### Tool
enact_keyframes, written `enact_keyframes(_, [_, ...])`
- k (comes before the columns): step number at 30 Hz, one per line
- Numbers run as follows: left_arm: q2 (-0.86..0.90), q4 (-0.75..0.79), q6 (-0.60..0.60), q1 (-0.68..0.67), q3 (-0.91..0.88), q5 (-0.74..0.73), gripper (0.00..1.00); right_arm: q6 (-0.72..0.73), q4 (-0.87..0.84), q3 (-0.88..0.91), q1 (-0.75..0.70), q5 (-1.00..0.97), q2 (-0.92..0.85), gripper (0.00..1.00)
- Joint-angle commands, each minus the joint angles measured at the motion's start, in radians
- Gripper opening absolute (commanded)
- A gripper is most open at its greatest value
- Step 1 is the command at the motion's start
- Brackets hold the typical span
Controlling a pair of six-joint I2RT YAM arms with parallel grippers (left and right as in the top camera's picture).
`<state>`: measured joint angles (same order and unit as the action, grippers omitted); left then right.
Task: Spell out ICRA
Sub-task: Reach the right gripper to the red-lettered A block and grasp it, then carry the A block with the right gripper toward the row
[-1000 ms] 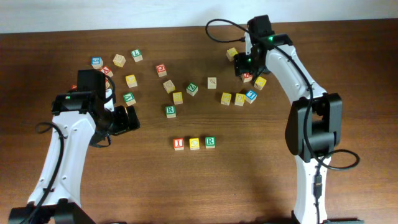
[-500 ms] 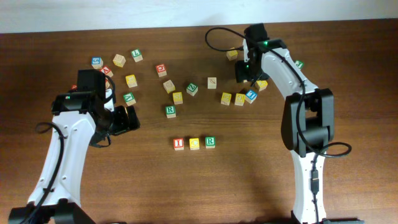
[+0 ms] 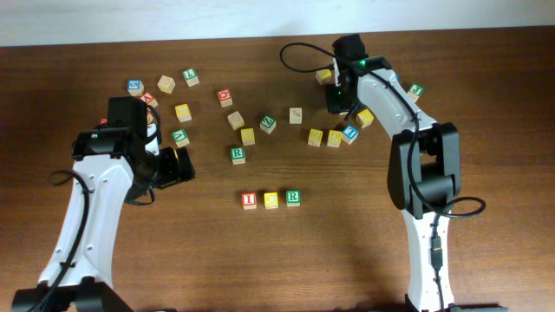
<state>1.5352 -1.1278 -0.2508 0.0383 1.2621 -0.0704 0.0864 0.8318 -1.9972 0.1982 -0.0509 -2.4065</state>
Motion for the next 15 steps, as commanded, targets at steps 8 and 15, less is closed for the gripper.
enact_keyframes(8, [-0.013,0.0,-0.01,-0.003,-0.005,0.008,0.99,-0.002,0.013,-0.005,0.006,-0.006,0.005,0.26])
enact_keyframes(15, [-0.013,0.0,-0.01,-0.003,-0.005,0.008,0.99,0.0,0.061,-0.018,0.013,-0.002,0.079,0.22])
